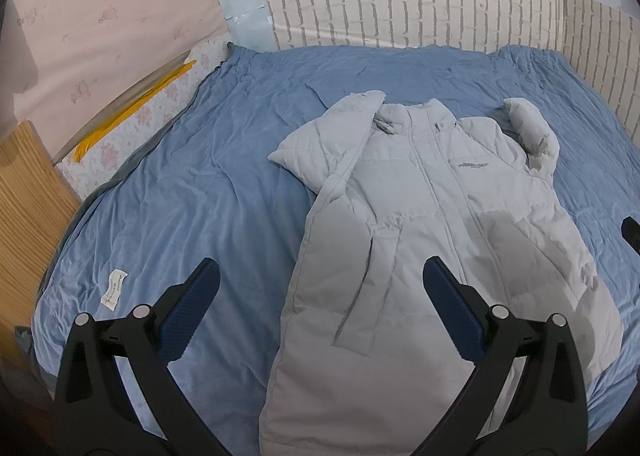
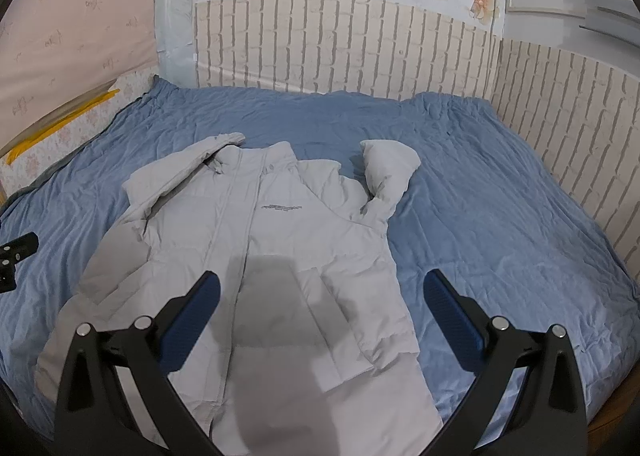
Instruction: Fold large clothes
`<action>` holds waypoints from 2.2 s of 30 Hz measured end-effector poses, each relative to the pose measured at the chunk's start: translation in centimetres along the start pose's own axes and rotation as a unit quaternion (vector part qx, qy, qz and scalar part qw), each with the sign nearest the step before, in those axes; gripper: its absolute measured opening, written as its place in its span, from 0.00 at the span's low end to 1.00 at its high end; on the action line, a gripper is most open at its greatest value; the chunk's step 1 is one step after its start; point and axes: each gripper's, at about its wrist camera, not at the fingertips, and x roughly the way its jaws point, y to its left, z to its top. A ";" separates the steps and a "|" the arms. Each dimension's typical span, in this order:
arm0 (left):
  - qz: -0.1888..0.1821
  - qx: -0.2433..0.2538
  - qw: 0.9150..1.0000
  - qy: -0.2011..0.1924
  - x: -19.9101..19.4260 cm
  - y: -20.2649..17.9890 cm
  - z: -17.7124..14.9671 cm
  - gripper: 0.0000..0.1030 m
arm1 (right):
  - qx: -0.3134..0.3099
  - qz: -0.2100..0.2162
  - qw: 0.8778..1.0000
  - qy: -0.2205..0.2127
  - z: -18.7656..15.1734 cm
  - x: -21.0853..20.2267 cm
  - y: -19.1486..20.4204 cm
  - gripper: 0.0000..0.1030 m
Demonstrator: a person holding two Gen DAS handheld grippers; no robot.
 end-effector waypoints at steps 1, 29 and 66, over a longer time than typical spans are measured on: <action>0.000 0.001 1.000 0.000 0.0 0.0 0.0 0.97 | 0.000 0.001 1.000 0.000 0.0 0.0 0.0 0.98; -0.003 0.005 1.000 0.007 0.5 0.0 -0.3 0.97 | 0.003 -0.005 1.000 0.014 -0.3 0.9 -0.1 0.98; 0.009 0.048 0.999 0.013 17.1 -2.2 13.1 0.97 | -0.037 -0.061 0.996 0.050 7.2 16.7 -3.2 0.98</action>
